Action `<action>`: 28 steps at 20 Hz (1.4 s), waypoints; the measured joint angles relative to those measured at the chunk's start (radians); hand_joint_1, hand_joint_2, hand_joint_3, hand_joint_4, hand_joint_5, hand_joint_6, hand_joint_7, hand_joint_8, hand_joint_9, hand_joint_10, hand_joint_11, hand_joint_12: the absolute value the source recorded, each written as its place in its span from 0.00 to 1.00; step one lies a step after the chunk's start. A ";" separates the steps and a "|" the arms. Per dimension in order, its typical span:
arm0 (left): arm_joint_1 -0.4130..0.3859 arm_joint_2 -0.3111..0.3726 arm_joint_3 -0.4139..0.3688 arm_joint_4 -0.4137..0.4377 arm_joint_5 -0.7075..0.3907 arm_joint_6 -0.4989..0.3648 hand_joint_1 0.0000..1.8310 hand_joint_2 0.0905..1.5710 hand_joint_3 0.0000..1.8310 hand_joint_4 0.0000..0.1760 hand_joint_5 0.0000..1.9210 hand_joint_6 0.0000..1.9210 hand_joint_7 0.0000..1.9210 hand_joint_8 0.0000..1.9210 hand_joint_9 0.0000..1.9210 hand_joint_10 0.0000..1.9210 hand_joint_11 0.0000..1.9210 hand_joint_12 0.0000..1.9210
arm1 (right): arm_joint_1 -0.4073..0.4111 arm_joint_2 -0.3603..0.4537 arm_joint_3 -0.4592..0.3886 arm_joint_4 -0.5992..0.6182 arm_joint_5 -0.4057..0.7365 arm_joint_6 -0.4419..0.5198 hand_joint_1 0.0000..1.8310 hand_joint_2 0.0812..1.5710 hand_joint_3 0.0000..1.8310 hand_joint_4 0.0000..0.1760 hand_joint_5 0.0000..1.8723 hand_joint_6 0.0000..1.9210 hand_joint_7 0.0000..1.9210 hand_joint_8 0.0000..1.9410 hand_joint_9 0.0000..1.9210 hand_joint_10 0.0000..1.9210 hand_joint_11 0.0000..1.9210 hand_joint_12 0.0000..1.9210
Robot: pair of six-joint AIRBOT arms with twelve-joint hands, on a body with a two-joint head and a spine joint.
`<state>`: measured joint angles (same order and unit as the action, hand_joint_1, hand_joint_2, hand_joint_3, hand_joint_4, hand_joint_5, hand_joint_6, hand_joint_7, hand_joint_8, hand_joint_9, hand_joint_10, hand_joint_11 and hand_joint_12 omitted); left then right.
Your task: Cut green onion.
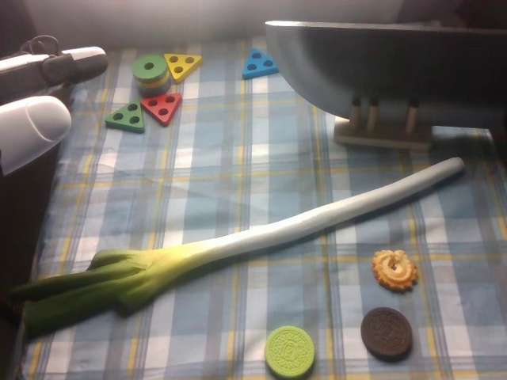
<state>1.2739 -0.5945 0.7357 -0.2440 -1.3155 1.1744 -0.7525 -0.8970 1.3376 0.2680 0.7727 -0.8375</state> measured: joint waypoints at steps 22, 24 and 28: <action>0.000 -0.002 0.003 -0.008 0.002 0.000 0.00 0.91 0.00 0.20 0.22 0.00 0.16 0.00 0.09 0.00 0.00 0.19 | 0.033 -0.017 0.002 -0.007 -0.022 -0.061 0.29 0.87 0.01 0.77 0.59 1.00 0.70 1.00 0.73 1.00 0.62 1.00; 0.000 -0.002 0.003 -0.009 0.005 0.000 0.00 0.91 0.00 0.28 0.22 0.00 0.16 0.00 0.09 0.00 0.00 0.19 | 0.043 -0.014 -0.004 -0.005 -0.019 -0.075 0.26 0.88 0.00 0.77 0.62 1.00 0.70 1.00 0.74 1.00 0.73 1.00; 0.000 -0.002 0.003 -0.010 0.007 0.000 0.00 0.90 0.00 0.27 0.23 0.00 0.17 0.00 0.12 0.00 0.00 0.27 | 0.043 -0.003 -0.018 -0.011 -0.010 -0.078 0.24 0.90 0.00 0.38 0.21 1.00 0.58 1.00 0.67 1.00 0.69 1.00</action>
<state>1.2739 -0.5964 0.7387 -0.2535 -1.3087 1.1744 -0.7090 -0.9001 1.3201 0.2573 0.7631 -0.9157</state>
